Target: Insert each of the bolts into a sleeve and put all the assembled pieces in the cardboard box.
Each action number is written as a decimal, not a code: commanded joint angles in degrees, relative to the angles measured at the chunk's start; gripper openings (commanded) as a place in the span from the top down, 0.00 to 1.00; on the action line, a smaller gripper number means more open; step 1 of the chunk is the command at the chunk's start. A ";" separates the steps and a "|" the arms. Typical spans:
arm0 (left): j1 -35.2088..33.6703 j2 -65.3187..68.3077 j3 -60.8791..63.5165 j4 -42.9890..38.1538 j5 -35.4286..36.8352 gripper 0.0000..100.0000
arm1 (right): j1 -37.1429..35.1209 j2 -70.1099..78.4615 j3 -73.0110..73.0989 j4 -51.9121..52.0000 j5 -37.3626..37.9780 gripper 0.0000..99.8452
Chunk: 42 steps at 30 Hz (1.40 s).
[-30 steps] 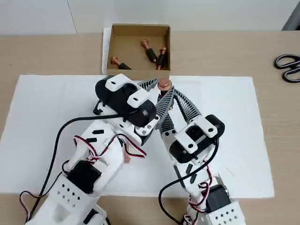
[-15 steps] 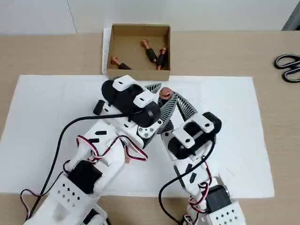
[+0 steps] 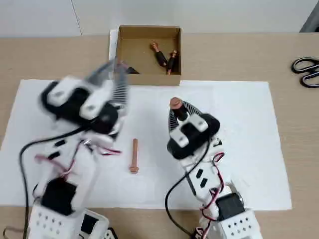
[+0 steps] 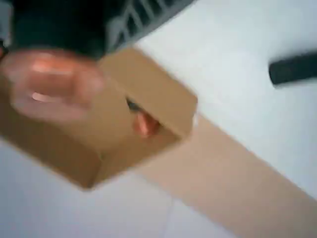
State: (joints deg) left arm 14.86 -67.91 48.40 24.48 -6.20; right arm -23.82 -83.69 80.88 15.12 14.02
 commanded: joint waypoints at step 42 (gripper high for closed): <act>-37.89 -35.25 37.58 -0.97 -0.18 0.99 | 0.75 152.66 -150.15 18.51 0.79 0.85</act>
State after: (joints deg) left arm -23.12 -102.64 86.20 24.48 -6.37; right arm -23.30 69.10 -62.24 30.24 14.20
